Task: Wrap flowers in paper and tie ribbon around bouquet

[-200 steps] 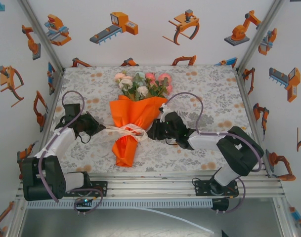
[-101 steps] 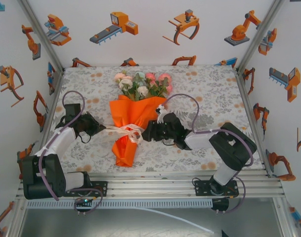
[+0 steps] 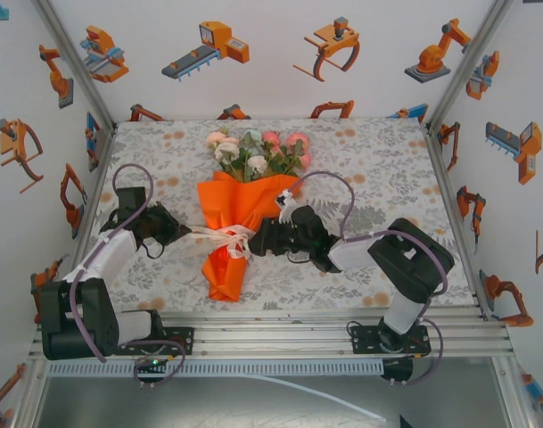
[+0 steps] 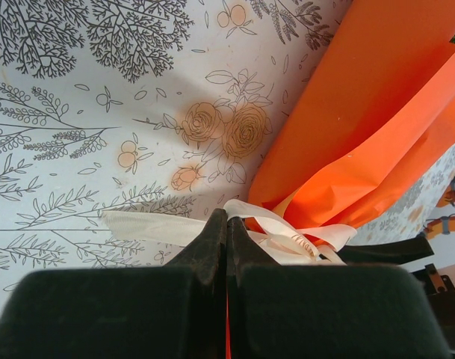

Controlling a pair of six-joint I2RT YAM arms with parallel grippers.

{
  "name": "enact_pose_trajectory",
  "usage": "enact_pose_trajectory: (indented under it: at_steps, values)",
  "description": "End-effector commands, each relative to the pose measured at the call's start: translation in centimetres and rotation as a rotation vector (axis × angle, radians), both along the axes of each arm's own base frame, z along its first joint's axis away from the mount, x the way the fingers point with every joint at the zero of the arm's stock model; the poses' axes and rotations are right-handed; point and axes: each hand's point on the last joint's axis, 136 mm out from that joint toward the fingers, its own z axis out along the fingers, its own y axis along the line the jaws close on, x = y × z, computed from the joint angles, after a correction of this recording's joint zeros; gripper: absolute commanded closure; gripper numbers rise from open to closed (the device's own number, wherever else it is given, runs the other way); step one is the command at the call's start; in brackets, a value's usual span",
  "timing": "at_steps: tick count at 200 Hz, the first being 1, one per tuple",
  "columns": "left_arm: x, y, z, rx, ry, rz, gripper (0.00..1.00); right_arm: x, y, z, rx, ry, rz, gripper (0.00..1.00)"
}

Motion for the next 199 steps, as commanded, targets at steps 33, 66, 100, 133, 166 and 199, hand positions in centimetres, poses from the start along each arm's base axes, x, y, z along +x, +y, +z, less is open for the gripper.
enact_pose_trajectory:
  at_steps: [33, 66, 100, 133, 166, 199]
  values:
    - [0.3, -0.5, 0.3, -0.014, -0.012, -0.015, 1.00, -0.5, 2.3, 1.5, 0.043, -0.032, 0.044, 0.36]
    - [0.2, -0.5, 0.0, -0.012, -0.006, -0.018, 1.00, 0.0, 2.6, 1.4, 0.033, -0.040, 0.031, 0.34]
    - [0.3, -0.6, 0.0, -0.016, -0.007, -0.020, 1.00, 0.2, 3.1, 1.7, 0.002, -0.052, 0.048, 0.33]
    - [0.3, -0.6, -0.1, -0.014, -0.003, -0.021, 1.00, -0.2, 3.4, 1.7, -0.129, -0.092, 0.063, 0.30]
    - [0.4, -0.7, -0.1, -0.019, -0.006, -0.022, 1.00, -0.6, 3.9, 1.6, -0.203, -0.109, 0.066, 0.26]
    - [0.5, -0.7, 0.0, -0.022, -0.009, -0.024, 1.00, -0.4, 4.6, 3.7, -0.193, -0.133, 0.052, 0.25]
